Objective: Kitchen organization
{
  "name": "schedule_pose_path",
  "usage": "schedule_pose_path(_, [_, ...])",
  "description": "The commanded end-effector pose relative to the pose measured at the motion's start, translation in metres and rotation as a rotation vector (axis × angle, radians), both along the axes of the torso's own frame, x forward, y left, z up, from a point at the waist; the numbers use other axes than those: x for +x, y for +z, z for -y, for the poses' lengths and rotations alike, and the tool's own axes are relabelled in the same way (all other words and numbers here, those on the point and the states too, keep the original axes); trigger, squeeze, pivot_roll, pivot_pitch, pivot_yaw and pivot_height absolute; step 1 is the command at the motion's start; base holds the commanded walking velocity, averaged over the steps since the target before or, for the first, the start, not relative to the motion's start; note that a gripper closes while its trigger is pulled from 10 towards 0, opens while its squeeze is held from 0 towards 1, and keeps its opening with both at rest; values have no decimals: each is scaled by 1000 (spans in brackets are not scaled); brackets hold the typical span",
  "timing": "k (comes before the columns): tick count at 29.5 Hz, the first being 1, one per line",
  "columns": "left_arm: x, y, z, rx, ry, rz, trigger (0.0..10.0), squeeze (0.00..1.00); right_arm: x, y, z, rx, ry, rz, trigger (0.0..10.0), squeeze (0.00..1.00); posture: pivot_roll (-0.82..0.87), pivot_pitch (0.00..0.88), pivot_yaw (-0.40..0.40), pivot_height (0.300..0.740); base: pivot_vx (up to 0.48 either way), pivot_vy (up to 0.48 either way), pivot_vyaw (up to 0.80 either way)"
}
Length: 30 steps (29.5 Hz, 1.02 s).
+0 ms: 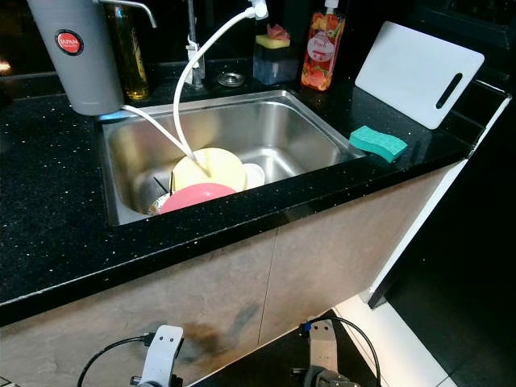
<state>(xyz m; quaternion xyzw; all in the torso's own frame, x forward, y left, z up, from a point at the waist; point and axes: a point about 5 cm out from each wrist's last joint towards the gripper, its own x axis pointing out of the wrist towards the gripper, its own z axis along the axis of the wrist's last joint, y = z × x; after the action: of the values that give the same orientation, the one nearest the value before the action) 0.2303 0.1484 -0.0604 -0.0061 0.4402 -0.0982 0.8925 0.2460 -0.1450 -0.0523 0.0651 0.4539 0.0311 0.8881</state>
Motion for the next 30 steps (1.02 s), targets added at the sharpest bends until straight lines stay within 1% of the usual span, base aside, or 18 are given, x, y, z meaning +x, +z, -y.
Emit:
schedule_pose_path(1, [-8,-5,1,0,-2,-33,10000,0,-9,-6,1,6,-18,-31,10000,0,72,113,-96,740,0,0,0])
schedule_pose_path(7, [-10,-6,1,1,-5,-35,10000,0,-12,-8,2,2,-17,-36,10000,0,73,103,-99,740,0,0,0])
schedule_pose_path(13, [-11,-7,1,3,-5,-37,10000,0,-10,-7,3,-4,-10,-38,10000,0,68,98,-98,740,0,0,0])
schedule_pose_path(19, [-13,-8,2,6,-17,-40,10000,0,-9,-6,1,-6,-10,-37,10000,0,68,90,-97,740,0,0,0])
schedule_pose_path(30, [-15,-9,3,9,-25,-44,10000,0,-11,-8,1,-10,-2,-46,10000,0,67,89,-101,740,0,0,0])
